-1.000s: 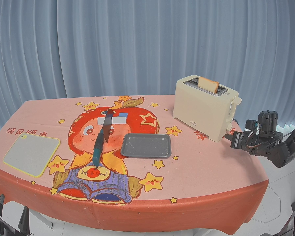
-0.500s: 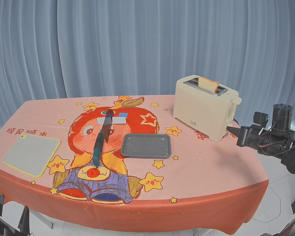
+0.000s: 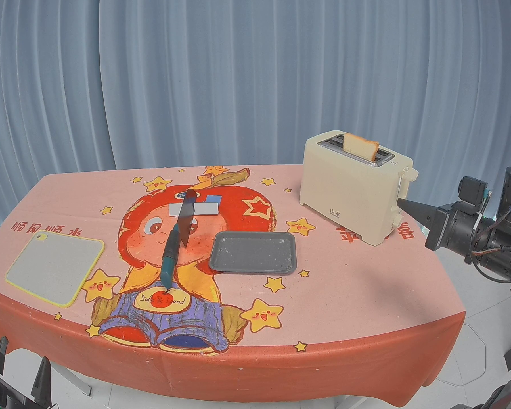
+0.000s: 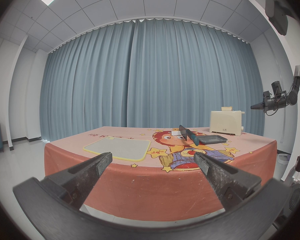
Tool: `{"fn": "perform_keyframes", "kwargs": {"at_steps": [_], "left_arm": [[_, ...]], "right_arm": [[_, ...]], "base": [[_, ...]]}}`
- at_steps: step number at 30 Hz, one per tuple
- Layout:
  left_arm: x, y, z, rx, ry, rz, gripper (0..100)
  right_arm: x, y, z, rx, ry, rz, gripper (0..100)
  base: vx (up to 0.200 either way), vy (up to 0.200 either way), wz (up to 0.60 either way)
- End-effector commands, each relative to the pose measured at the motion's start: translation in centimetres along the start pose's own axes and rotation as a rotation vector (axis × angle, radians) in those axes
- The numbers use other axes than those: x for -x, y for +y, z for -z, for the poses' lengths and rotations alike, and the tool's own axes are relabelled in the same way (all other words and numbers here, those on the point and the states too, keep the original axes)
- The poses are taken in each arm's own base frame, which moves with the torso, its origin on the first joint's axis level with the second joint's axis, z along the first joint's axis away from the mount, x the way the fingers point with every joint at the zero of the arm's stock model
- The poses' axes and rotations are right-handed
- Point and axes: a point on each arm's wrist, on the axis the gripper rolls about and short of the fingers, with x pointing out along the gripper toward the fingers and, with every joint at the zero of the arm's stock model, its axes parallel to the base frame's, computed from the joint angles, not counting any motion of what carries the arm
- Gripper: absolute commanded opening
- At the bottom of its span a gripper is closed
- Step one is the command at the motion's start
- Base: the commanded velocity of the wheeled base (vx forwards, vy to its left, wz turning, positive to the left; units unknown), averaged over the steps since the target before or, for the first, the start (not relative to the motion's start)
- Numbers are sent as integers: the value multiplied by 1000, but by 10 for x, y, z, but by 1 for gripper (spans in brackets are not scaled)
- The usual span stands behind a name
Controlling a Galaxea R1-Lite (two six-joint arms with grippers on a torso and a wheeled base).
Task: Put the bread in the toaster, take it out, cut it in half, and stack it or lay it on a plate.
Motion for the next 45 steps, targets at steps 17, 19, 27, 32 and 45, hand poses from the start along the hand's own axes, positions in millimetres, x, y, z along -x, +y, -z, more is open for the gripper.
{"fn": "perform_keyframes", "kwargs": {"at_steps": [17,19,27,32,45], "left_arm": [[-1,0,5,1,19,-1,100],[-1,0,5,1,19,-1,100],[-1,0,5,1,17,-1,100],[-1,0,5,-1,19,-1,100],[-1,0,5,1,17,-1,100]], "right_arm": [[9,4,-7,29,-40,-5,0],[9,4,-8,29,-45,0,0],[5,-7,-20,13,-91,66,0],[-5,-25,-28,0,-108,133,0],[-38,-62,-25,-122,-82,217,0]], "base": [[0,0,0],[0,0,0],[0,0,0],[0,0,0],[0,0,0]]}}
